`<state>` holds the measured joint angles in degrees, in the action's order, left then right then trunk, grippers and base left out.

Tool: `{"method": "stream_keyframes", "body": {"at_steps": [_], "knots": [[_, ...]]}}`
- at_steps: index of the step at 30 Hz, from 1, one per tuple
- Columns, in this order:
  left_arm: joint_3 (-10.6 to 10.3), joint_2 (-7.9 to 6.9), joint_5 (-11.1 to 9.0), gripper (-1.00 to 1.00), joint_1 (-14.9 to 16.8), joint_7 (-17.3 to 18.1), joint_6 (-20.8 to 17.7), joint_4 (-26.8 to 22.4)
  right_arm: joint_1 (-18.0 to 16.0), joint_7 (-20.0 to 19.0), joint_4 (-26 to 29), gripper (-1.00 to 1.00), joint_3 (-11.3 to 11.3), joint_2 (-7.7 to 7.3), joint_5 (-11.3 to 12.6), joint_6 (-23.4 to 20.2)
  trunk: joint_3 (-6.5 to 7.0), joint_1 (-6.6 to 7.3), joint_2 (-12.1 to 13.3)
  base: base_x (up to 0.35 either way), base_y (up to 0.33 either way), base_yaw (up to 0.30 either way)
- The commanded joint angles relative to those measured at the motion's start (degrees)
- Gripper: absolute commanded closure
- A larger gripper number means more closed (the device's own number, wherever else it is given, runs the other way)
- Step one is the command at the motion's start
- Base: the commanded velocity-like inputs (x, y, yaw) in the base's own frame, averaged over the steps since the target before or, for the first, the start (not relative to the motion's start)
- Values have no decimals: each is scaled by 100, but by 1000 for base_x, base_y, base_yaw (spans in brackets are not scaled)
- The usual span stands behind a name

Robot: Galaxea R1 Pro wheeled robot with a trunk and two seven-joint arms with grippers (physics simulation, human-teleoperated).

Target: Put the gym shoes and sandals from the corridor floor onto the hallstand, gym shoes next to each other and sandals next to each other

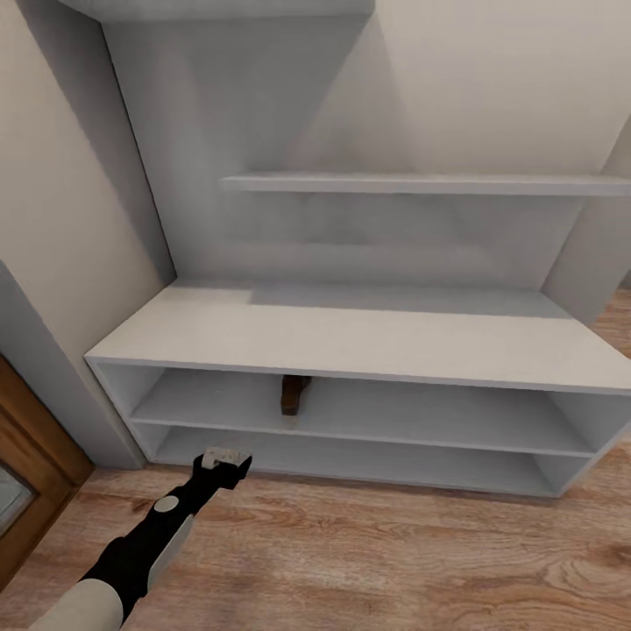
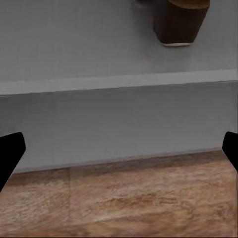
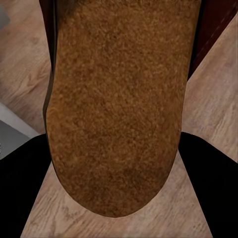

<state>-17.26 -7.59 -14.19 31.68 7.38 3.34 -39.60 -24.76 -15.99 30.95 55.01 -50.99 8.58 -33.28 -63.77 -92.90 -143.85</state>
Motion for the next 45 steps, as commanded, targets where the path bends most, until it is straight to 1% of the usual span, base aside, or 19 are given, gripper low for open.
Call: {"method": "stream_keyframes", "body": {"at_steps": [1, 5, 27, 28, 30, 31, 34, 38, 45], "knots": [[-31, -17, -113, -100, 5, 32, 57, 116, -7, -10, 4, 100, 27, 1, 21, -38, -5, 2, -2, -138, 34, 0], [-32, -21, -151, -100, 5, 56, 143, 218, -9, -9, 7, 100, 27, 1, 21, -38, -5, 2, -2, -244, 120, 0], [-36, -14, -154, -100, 5, 76, 149, 225, -4, -12, 8, 100, 27, 1, 21, -39, -5, 2, -2, -279, 211, 0], [-35, -16, -154, -100, 5, 112, 149, 225, -5, -11, 8, 100, 27, 1, 21, -39, -5, 2, -2, -273, 217, 0], [-31, -21, -157, -100, 5, 415, 149, 225, -6, -10, 8, 100, 27, 1, 21, -39, -5, 2, -2, -247, 207, 0], [-26, -22, -161, -100, 5, 799, 148, 225, -5, -10, 8, 100, 27, 1, 21, -40, -5, 2, -2, -208, 171, 0], [-24, -23, -160, -100, 5, 1083, 144, 225, -7, -11, 8, 100, 27, 1, 21, -38, -5, 2, -2, -196, 107, 0], [-23, -23, -161, -100, 5, 1205, 144, 225, -8, -12, 8, 100, 27, 1, 21, -39, -5, 2, -2, -224, 27, 0], [-25, -24, -163, -100, 5, 1229, 141, 225, -7, -13, 8, 100, 27, 1, 21, -42, -5, 2, -2, -120, 3, 0]]}}
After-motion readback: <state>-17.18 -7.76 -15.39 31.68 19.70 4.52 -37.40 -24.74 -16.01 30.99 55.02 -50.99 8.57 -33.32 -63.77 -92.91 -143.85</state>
